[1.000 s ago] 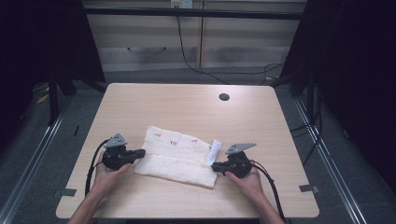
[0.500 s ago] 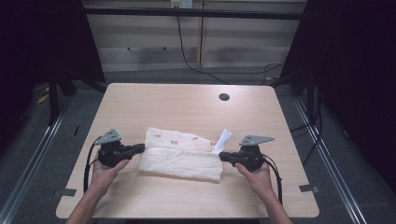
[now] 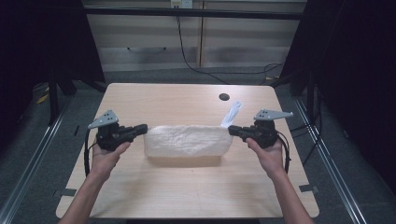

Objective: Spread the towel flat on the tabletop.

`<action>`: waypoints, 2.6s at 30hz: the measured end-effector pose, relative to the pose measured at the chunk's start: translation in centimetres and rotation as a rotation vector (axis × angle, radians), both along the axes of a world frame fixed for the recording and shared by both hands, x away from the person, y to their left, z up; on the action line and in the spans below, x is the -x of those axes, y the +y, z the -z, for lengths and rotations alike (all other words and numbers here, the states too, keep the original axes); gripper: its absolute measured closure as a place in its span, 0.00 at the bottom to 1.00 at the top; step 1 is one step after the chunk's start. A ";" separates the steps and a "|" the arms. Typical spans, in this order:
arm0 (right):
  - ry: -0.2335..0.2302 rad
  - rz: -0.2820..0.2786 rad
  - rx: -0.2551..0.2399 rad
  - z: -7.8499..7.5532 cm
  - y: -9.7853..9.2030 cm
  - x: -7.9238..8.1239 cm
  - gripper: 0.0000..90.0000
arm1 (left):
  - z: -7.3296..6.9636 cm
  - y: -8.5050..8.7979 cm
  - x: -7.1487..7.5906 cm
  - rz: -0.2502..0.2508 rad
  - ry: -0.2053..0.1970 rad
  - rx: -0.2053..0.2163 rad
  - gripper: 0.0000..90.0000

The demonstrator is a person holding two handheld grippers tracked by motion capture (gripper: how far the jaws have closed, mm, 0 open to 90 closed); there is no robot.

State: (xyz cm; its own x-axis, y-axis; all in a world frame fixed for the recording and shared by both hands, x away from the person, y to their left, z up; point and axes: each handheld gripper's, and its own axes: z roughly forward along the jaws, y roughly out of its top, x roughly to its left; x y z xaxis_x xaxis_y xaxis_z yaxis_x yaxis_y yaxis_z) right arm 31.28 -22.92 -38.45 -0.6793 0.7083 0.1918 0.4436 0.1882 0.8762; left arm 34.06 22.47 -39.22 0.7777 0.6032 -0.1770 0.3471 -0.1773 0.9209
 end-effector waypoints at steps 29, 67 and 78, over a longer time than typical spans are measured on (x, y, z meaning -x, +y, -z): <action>-0.130 0.099 -0.019 -12.7 -1.2 -7.6 0.96 | -12.9 -1.2 -8.3 -0.104 -0.076 0.057 0.98; 0.024 0.000 -0.005 2.1 -2.1 2.0 0.96 | 3.2 -0.4 1.1 0.033 0.070 0.002 0.98; 0.083 -0.051 0.024 5.3 -1.3 5.7 0.96 | 5.7 -0.3 4.0 0.072 0.105 -0.089 0.98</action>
